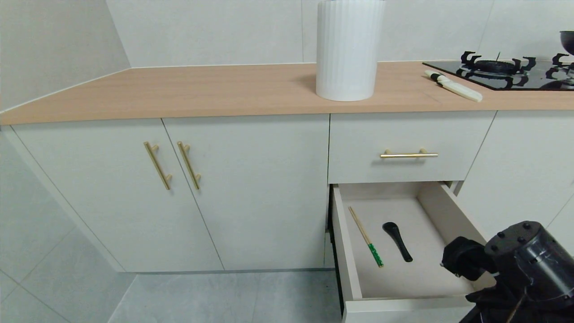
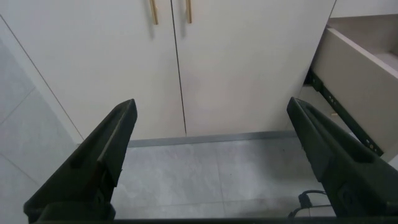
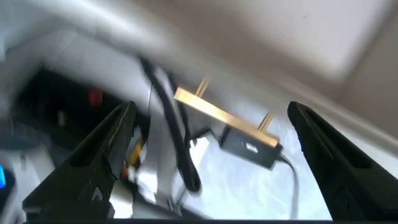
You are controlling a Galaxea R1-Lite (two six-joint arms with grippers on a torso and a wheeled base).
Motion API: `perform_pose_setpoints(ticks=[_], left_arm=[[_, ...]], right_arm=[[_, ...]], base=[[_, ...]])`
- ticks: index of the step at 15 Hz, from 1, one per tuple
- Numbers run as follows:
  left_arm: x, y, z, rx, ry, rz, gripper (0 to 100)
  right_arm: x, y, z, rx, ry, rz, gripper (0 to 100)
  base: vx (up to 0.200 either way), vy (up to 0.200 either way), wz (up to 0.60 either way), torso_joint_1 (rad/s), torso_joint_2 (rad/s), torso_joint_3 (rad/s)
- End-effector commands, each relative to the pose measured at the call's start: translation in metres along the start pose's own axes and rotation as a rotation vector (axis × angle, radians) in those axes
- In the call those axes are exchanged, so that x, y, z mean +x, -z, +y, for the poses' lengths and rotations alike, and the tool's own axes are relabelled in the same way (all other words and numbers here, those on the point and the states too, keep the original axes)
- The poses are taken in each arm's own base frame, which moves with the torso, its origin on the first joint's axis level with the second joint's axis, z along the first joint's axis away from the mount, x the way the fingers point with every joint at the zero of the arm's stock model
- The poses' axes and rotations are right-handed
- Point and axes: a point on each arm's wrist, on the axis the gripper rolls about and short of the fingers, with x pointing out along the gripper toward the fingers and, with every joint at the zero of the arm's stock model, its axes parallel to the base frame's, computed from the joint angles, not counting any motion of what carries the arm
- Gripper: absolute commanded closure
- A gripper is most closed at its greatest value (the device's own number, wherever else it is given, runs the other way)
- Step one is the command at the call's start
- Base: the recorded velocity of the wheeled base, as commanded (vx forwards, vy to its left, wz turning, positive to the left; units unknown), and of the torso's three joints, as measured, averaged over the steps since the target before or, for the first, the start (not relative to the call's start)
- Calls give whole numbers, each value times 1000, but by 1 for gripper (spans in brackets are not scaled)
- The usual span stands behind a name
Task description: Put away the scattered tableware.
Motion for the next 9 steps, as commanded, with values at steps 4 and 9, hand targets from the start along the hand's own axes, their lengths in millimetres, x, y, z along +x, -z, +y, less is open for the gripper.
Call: perform_pose_setpoints(ticks=[4, 9], left_arm=[[0, 0, 0, 0, 0, 2, 0], [0, 0, 0, 0, 0, 2, 0]], right_arm=[[1, 17, 14, -104, -55, 46, 0], [17, 26, 18, -170, -62, 143, 0]], base=[[0, 0, 0, 0, 0, 0], [0, 0, 0, 0, 0, 0]])
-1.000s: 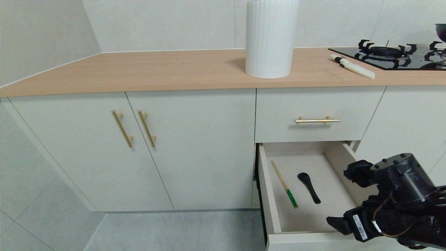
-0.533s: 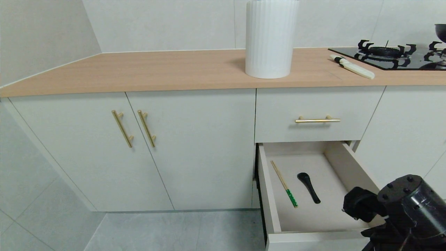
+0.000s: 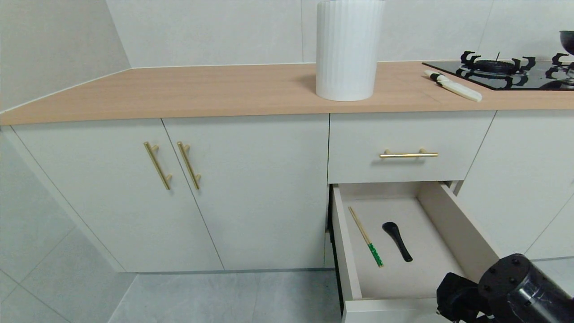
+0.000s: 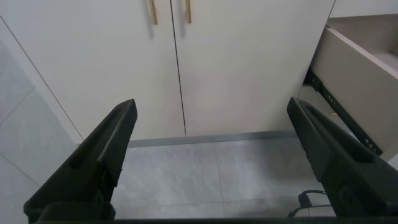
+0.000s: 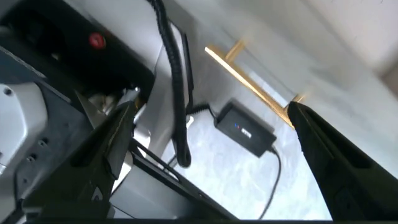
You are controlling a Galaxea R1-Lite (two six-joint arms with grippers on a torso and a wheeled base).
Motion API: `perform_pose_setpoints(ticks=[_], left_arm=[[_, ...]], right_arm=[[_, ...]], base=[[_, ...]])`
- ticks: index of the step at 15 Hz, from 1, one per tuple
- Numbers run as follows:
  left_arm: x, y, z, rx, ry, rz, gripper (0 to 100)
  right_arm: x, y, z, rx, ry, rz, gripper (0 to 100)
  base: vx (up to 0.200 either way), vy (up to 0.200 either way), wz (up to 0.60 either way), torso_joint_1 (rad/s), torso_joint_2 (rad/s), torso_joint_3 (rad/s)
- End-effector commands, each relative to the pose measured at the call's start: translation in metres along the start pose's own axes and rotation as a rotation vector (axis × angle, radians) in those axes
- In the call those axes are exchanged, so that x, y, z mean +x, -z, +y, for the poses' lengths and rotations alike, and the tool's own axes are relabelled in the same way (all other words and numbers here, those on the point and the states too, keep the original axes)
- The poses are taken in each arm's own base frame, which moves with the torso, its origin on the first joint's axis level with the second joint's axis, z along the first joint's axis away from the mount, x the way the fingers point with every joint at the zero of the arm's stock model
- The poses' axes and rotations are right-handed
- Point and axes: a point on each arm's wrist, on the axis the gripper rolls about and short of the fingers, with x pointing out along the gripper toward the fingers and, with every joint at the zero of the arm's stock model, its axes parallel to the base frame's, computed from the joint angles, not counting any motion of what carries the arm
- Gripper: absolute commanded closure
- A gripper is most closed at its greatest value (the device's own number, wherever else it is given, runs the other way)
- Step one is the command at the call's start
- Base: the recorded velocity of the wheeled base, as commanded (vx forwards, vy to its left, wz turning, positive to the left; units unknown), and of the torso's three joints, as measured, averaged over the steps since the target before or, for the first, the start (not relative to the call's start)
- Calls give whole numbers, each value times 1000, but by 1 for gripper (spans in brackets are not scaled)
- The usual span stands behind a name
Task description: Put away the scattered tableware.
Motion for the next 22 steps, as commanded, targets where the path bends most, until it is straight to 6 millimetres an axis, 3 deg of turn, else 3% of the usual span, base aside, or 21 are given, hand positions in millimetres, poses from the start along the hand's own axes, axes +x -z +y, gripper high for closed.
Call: perform_pose_setpoints(ticks=[1, 5, 11, 18, 22], left_arm=[[0, 0, 0, 0, 1, 2, 0], [0, 0, 0, 0, 1, 2, 0], [0, 0, 0, 0, -1, 2, 0], [0, 0, 0, 0, -1, 2, 0], [0, 0, 0, 0, 1, 2, 0]], right_arm=[[13, 2, 2, -9, 6, 69, 0], [26, -6, 0, 29, 27, 105, 0], [48, -27, -6, 223, 140, 135, 0], [55, -56, -26, 449, 178, 73, 0], [61, -63, -36, 498, 195, 68, 0]], base=[[0, 0, 0, 0, 0, 0], [0, 0, 0, 0, 0, 0], [0, 0, 0, 0, 0, 0], [0, 0, 0, 0, 0, 0], [0, 0, 0, 0, 0, 0]])
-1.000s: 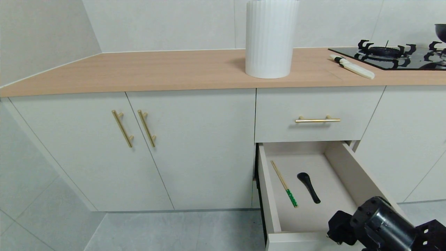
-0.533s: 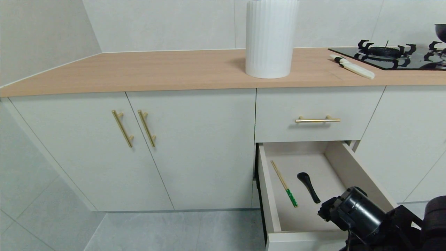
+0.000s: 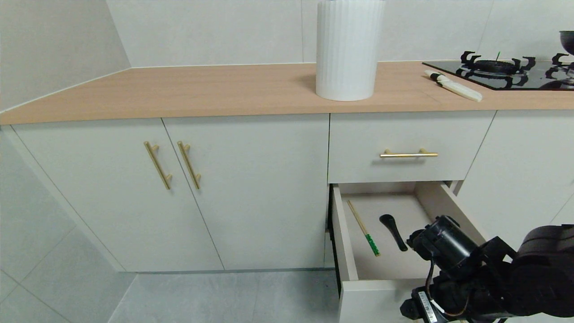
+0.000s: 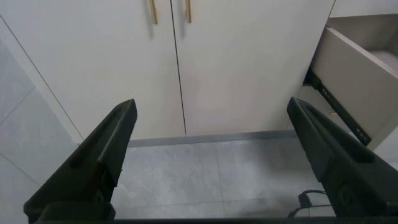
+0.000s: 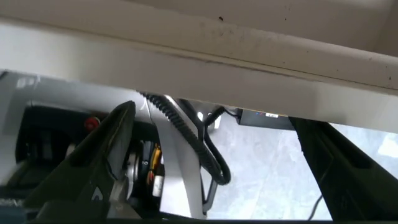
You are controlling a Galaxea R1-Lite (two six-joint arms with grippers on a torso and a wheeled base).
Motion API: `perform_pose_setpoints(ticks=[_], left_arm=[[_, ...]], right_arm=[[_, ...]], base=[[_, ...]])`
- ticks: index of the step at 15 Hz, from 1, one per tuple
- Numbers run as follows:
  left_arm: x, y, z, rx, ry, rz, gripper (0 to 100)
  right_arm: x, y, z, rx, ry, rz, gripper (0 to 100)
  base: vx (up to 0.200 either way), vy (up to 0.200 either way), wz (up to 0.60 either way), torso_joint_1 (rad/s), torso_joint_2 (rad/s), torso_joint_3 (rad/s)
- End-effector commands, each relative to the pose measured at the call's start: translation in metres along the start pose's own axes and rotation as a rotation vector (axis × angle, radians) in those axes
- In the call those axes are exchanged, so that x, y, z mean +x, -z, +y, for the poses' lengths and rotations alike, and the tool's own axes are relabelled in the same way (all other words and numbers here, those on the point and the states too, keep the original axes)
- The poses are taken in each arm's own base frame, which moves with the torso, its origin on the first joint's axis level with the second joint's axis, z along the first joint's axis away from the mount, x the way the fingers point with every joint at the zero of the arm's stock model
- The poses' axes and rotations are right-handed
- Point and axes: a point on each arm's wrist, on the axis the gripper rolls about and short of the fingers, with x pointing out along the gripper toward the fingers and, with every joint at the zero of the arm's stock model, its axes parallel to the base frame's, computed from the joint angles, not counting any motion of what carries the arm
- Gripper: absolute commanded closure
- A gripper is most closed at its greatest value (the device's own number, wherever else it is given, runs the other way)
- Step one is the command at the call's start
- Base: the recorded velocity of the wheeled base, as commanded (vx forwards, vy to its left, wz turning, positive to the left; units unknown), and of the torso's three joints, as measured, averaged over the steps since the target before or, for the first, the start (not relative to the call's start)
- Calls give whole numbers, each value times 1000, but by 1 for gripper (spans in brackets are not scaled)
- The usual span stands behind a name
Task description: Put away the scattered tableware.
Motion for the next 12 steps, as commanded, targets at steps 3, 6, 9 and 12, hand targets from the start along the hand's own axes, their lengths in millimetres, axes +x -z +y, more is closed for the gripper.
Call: perform_pose_setpoints(ticks=[3, 6, 9, 12], left_arm=[[0, 0, 0, 0, 1, 2, 0], [0, 0, 0, 0, -1, 2, 0], [0, 0, 0, 0, 1, 2, 0], [0, 0, 0, 0, -1, 2, 0]], right_arm=[[13, -10, -3, 39, 48, -9, 0], [31, -23, -16, 108, 115, -54, 0], [35, -33, -29, 157, 131, -79, 0], [40, -46, -35, 205, 130, -127, 0]], base=[[0, 0, 0, 0, 0, 0], [0, 0, 0, 0, 0, 0], [0, 0, 0, 0, 0, 0], [0, 0, 0, 0, 0, 0]])
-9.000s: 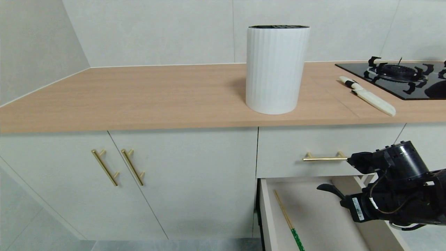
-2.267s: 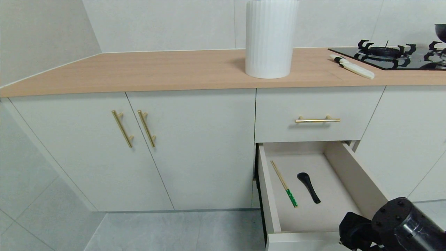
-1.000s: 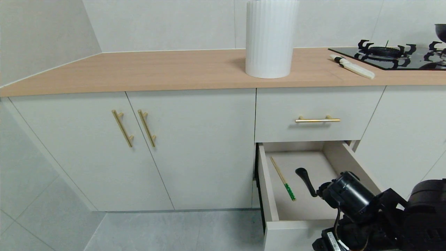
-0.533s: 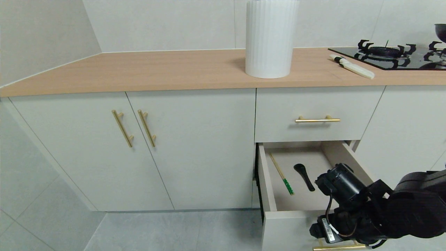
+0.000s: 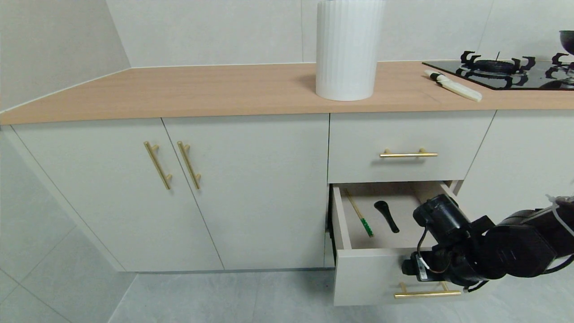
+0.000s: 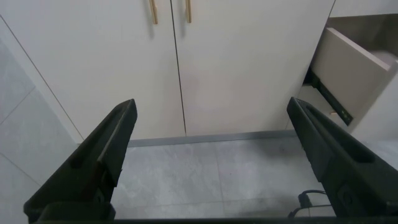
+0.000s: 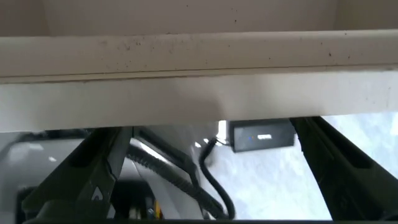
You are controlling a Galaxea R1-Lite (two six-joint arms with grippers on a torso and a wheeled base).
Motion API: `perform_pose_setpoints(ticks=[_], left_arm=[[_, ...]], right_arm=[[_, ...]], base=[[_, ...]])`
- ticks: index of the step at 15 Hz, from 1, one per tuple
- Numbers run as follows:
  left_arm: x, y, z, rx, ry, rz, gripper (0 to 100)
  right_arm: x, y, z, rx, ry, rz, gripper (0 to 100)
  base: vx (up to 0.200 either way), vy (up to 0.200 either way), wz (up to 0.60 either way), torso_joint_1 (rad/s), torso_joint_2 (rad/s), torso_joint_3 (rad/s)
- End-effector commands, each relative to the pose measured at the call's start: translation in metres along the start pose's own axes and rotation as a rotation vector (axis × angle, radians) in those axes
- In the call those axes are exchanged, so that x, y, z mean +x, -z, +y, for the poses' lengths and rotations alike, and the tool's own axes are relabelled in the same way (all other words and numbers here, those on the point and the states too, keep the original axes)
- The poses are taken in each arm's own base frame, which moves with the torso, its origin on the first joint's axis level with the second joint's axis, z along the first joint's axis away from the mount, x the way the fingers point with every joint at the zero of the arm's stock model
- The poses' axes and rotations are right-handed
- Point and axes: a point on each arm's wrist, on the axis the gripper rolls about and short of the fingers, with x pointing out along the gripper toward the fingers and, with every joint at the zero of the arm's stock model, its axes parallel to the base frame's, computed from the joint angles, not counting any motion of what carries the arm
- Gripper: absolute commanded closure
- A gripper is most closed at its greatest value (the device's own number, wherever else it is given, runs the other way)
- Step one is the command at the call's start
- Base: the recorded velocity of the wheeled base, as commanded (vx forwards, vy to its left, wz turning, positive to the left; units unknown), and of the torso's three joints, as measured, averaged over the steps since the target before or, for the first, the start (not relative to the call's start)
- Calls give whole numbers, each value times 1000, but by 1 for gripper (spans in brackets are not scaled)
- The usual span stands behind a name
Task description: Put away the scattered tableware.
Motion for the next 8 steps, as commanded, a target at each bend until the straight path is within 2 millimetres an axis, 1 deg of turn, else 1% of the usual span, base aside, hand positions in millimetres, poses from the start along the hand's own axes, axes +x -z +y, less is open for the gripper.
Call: perform_pose_setpoints(ticks=[1, 8], left_arm=[[0, 0, 0, 0, -1, 2, 0], [0, 0, 0, 0, -1, 2, 0]], right_arm=[[5, -4, -1, 24, 2, -23, 0], [21, -10, 1, 81, -48, -162, 0]], base=[[0, 0, 0, 0, 0, 0], [0, 0, 0, 0, 0, 0]])
